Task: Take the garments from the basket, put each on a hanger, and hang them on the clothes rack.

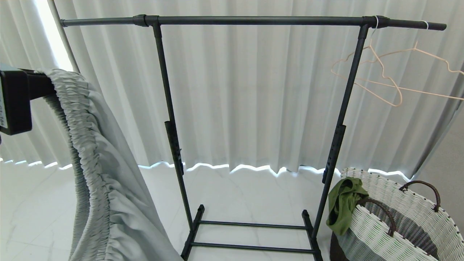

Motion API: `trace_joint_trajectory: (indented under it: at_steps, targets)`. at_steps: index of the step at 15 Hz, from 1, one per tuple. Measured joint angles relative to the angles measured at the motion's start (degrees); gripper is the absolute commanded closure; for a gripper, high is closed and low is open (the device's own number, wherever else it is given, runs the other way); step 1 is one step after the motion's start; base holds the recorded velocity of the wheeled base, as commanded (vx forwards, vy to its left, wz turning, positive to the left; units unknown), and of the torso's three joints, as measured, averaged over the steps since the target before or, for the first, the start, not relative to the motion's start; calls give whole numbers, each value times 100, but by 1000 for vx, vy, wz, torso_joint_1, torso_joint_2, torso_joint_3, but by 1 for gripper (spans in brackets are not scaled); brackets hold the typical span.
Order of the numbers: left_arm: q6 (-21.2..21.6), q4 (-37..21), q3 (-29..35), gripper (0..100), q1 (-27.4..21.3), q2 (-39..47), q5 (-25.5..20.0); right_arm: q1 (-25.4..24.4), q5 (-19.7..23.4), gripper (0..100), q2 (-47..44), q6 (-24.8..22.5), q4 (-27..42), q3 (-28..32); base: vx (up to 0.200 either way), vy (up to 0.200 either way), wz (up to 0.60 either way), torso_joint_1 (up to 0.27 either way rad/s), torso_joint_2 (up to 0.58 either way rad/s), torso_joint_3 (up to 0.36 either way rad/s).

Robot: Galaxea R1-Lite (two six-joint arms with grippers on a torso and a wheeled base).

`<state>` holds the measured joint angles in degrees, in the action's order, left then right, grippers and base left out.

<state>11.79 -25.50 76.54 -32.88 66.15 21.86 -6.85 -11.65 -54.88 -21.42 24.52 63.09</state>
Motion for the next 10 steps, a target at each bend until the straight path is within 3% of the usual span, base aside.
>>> trace_joint_trajectory:
  at_steps: [10]
  targets:
    - [6, 7, -44, 100, 0, -171, 11, -15, 246, 0, 74, 673, -9, -99, 0, 0, 0, 162, -433, -267]
